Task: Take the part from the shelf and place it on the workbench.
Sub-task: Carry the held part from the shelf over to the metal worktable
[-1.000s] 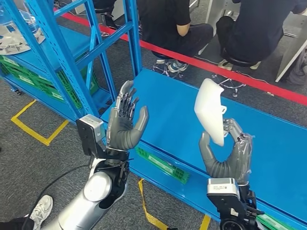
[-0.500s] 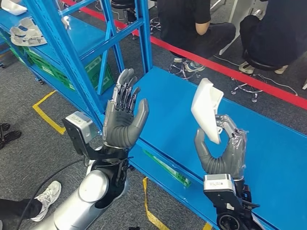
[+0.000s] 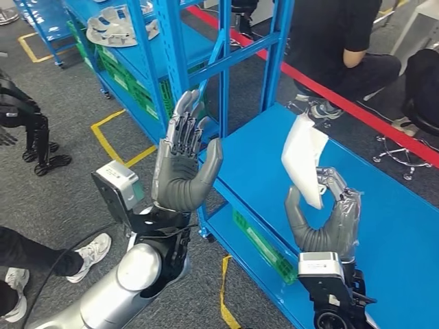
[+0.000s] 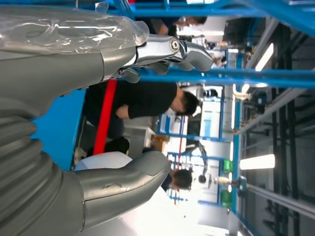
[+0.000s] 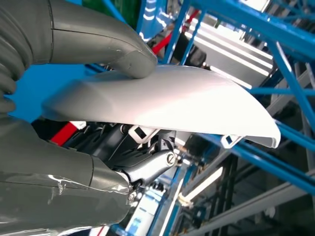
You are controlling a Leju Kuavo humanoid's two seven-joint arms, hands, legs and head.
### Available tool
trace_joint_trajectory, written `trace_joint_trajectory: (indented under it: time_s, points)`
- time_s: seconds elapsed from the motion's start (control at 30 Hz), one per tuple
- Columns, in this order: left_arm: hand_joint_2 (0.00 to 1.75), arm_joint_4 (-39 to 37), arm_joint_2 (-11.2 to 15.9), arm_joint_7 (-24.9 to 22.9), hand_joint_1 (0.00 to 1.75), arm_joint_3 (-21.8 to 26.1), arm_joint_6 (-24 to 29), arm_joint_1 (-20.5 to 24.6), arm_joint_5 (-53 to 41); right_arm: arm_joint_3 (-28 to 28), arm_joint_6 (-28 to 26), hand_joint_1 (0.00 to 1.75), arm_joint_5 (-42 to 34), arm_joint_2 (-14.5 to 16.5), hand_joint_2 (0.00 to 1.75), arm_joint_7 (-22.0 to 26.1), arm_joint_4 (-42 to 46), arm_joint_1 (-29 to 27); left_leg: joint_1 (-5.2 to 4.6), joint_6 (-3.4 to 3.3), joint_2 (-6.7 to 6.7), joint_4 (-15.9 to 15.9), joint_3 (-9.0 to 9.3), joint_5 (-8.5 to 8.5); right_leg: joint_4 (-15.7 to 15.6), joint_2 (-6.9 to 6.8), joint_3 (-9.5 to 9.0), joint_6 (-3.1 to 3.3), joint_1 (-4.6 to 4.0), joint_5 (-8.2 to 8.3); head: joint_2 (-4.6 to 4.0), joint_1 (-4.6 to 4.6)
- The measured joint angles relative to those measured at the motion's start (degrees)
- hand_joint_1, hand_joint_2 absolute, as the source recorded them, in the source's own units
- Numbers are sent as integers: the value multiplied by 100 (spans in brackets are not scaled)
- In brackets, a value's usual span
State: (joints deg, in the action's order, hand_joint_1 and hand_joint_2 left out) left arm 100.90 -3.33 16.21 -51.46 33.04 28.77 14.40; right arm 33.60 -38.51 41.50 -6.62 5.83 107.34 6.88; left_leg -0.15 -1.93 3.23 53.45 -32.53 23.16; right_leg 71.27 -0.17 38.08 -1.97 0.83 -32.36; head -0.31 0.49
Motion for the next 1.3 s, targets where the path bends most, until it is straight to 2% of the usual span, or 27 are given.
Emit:
trace_joint_trajectory:
  time_s: [0.03, 0.1, 0.17, 0.27, 0.3, 0.33, 0.4, 0.43, 0.5, 0.53, 0.57, 0.63, 0.7, 0.77, 0.8, 0.83, 0.87, 0.93, 0.97, 1.0, 1.03, 1.07, 1.1, 1.17, 1.2, 1.23, 1.3]
  points:
    - [175, 8, 2, -5, 0, -13, 9, 1, -1, -8, 0, 175, 1, 0, 175, -9, 0, -2, 5, 13, 85, 10, 15, 9, -328, 45, -138, -8, 19, 226, -1, 25]
    - [175, 21, 3, -7, 0, -25, 31, 9, -3, -26, 0, 175, 8, -1, 175, -28, 1, -6, 11, 59, 235, 52, 19, 35, -1120, 321, -499, -22, 76, 580, 0, 68]
    - [175, 34, 2, -7, 0, -29, 44, 22, -10, -36, 0, 175, 26, -1, 175, -44, 9, -17, 24, 125, 369, 95, -50, 29, -1496, 525, -685, -4, 92, 640, 1, 73]
    - [175, 63, 16, -9, 0, -30, 47, 29, -16, -48, 0, 175, 57, 1, 175, -52, 18, -21, 40, 219, 532, 100, -128, -14, -1552, 395, -725, 70, 81, 637, 0, 53]
    - [175, 71, 23, -9, 0, -30, 49, 32, -18, -53, 0, 175, 64, 2, 175, -52, 20, -17, 28, 240, 471, 133, -146, 4, -1575, 337, -744, 93, 92, 647, 0, 52]
    - [175, 77, 27, -9, 0, -30, 50, 42, -19, -59, 0, 175, 68, 3, 175, -52, 26, -15, 11, 258, 314, 260, -210, 76, -1596, 271, -763, 122, 104, 652, 0, 16]
    - [175, 90, 36, 1, 0, -32, 61, 59, -14, -71, 0, 175, 71, 4, 175, -52, 37, -21, 9, 295, -75, 870, -533, 366, -1616, 110, -782, 178, 84, 646, 0, -70]
    - [175, 94, 40, 8, 0, -34, 71, 63, -7, -77, 0, 175, 70, 4, 175, -53, 41, -25, 18, 310, -196, 1293, -769, 537, -1617, 18, -782, 202, 70, 639, 0, -113]
    - [175, 100, 55, 19, 0, -42, 86, 58, 3, -80, 0, 175, 67, 4, 175, -49, 42, -29, 37, 320, -264, 1836, -1100, 660, -1617, -161, -783, 222, 50, 624, 0, -149]
    - [175, 101, 63, 14, 0, -49, 89, 59, 1, -79, 0, 175, 67, 4, 175, -43, 42, -29, 40, 313, -279, 1795, -1100, 569, -1617, -245, -789, 225, 43, 615, 0, -171]
    - [175, 104, 69, 5, 0, -58, 88, 60, -4, -79, 0, 175, 68, 5, 175, -38, 42, -28, 38, 295, -313, 1513, -968, 390, -1617, -324, -802, 222, 36, 603, 0, -196]
    - [175, 111, 74, -24, 0, -75, 108, 70, -20, -83, 0, 175, 73, 16, 175, -39, 45, -29, 2, 228, -532, 651, -512, 31, -1617, -454, -837, 200, 5, 566, 1, -233]
    - [175, 115, 75, -90, 0, -87, 181, 77, -26, -101, 0, 175, 82, 26, 175, -54, 49, -39, -49, 168, -681, 152, -253, -95, -1623, -550, -871, 153, -24, 528, 0, -235]
    - [175, 116, 90, -178, 0, -97, 288, 45, 9, -122, 0, 175, 87, 28, 175, -54, 51, -60, -68, 128, -585, 83, -236, -86, -1652, -653, -913, 94, -36, 502, -1, -213]
    - [175, 113, 100, -203, 0, -98, 328, 12, 39, -130, 0, 175, 86, 28, 175, -45, 55, -74, -55, 107, -527, 55, -217, -94, -1645, -653, -920, 65, -26, 472, 0, -205]
    - [175, 109, 112, -210, 0, -99, 357, -19, 68, -135, 0, 175, 85, 28, 175, -33, 61, -89, -36, 83, -465, 24, -193, -104, -1572, -564, -897, 41, -15, 403, -1, -193]
    - [175, 105, 122, -204, 0, -101, 370, -44, 90, -141, 0, 175, 83, 28, 175, -23, 69, -104, -13, 61, -404, -5, -168, -116, -1373, -420, -813, 22, 1, 275, -1, -167]
    - [175, 95, 137, -192, 0, -102, 375, -77, 111, -162, 0, 175, 81, 28, 175, -15, 81, -147, 2, 32, -270, -18, -145, -118, -611, -103, -445, -1, 20, -90, -1, -81]
    - [175, 89, 143, -192, 0, -102, 374, -98, 117, -173, 0, 175, 80, 28, 175, -15, 83, -172, -1, 24, -189, -17, -142, -115, -204, -36, -230, -14, 23, -230, 0, -39]
    - [175, 80, 149, -180, 0, -103, 376, -122, 139, -181, 0, 175, 75, 28, 175, -14, 83, -197, -4, 20, -101, -14, -138, -112, 54, -9, -75, -23, 22, -268, 0, -10]
    - [175, 67, 159, -147, 0, -103, 385, -149, 177, -185, 0, 175, 64, 28, 175, -10, 83, -214, -6, 20, -10, -11, -130, -108, 89, 3, -19, -25, 23, -186, 0, 10]
    - [175, 45, 170, -87, 0, -103, 398, -182, 232, -189, 0, 175, 43, 28, 175, -2, 83, -224, -6, 25, 83, -7, -116, -102, -123, 19, -80, -18, 26, 10, 0, 28]
    - [175, 9, 186, 3, 0, -103, 422, -225, 304, -197, 0, 175, 11, 27, 175, 12, 83, -227, -3, 36, 174, 0, -99, -92, -527, 99, -235, -5, 31, 278, -1, 52]
    - [175, -121, 240, 208, 0, -94, 492, -356, 430, -219, 0, 175, -71, 26, 175, 62, 82, -233, 2, 73, 333, 26, -105, -77, -1302, 458, -567, 29, 70, 618, -1, 83]
    - [175, -197, 277, 287, 0, -79, 536, -445, 473, -227, 0, 175, -109, 26, 175, 92, 81, -247, 16, 103, 400, 37, -132, -82, -1520, 607, -667, 42, 77, 671, 0, 90]
    - [175, -272, 318, 338, 0, -50, 576, -544, 492, -232, 0, 175, -146, 26, 175, 124, 80, -265, 34, 135, 468, 41, -167, -94, -1593, 676, -711, 56, 77, 643, 0, 85]
    - [175, -414, 402, 351, 0, 66, 651, -791, 412, -241, 0, 175, -201, 26, 175, 162, 78, -295, 64, 210, 587, 35, -207, -117, -1660, 539, -768, 100, 65, 648, 0, 84]
